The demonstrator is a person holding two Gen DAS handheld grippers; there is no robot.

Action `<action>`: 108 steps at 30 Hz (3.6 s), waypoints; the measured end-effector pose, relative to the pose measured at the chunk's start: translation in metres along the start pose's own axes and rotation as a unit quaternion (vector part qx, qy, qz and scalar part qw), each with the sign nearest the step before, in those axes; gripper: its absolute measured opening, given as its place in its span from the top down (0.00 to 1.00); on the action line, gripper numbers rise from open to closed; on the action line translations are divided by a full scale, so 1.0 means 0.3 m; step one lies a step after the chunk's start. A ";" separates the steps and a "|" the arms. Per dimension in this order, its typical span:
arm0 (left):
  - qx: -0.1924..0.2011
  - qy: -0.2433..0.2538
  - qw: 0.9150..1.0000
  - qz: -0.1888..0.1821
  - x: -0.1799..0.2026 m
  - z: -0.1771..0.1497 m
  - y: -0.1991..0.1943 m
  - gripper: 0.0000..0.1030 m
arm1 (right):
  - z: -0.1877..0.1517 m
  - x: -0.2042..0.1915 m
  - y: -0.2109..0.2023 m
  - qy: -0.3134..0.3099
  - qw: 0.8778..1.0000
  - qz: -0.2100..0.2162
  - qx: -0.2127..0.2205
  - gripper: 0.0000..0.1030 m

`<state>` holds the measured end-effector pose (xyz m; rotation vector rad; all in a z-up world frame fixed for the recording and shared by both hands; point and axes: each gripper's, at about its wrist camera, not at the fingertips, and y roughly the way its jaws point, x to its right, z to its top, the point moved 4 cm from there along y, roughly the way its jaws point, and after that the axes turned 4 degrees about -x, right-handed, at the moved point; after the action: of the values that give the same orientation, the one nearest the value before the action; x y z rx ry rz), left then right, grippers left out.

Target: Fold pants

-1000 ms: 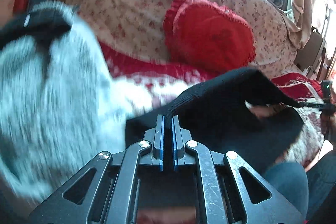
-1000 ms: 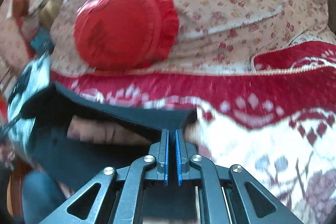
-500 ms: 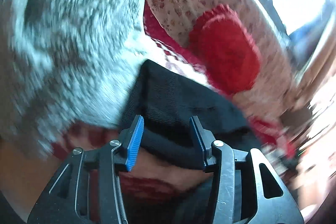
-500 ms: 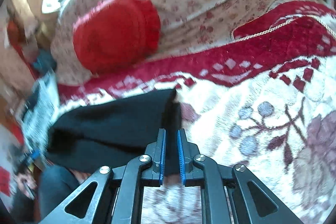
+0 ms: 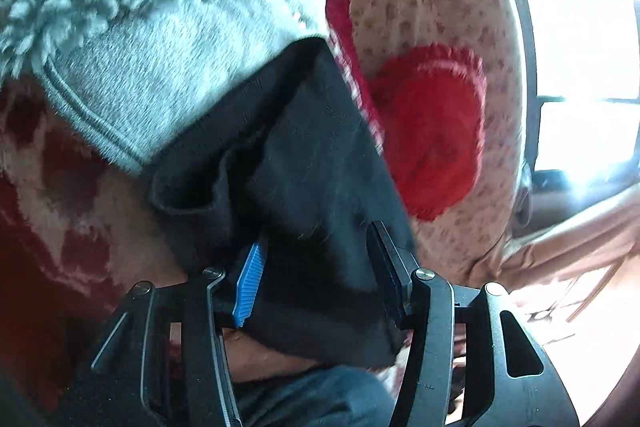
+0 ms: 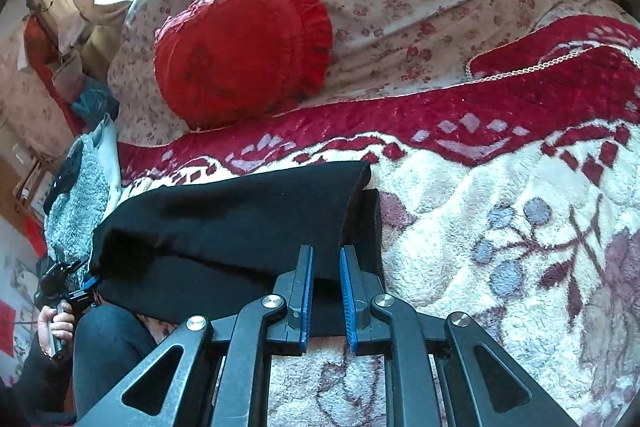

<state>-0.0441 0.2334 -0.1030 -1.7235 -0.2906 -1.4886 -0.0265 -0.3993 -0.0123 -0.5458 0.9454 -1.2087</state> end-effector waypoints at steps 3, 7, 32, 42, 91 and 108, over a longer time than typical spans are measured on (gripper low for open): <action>0.024 0.021 0.999 -0.026 0.054 -0.003 -0.037 0.57 | 0.002 0.010 -0.016 0.009 1.000 0.003 0.009 0.88; 0.029 0.042 0.999 -0.003 0.080 0.002 -0.040 0.65 | 0.000 0.055 -0.019 0.064 0.997 0.036 0.010 0.88; 0.039 0.088 0.989 0.113 0.035 0.001 0.006 0.72 | -0.123 0.173 0.159 0.353 0.905 0.233 -0.039 0.73; 0.047 0.128 0.980 0.148 0.062 0.004 -0.021 0.94 | -0.019 0.086 0.123 0.212 0.972 0.097 -0.016 0.96; 0.151 0.213 0.924 0.279 -0.029 -0.017 -0.285 0.68 | -0.039 0.103 -0.153 0.122 0.981 -0.106 0.106 0.96; 0.043 0.374 0.874 0.308 0.048 -0.159 0.033 0.71 | -0.217 -0.989 0.566 -0.299 0.884 0.210 -0.291 1.00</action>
<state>-0.0679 0.1891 -0.0960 -0.9093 0.5489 -1.4784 -0.0086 -0.0599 -0.0867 -1.0564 0.8139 -0.2981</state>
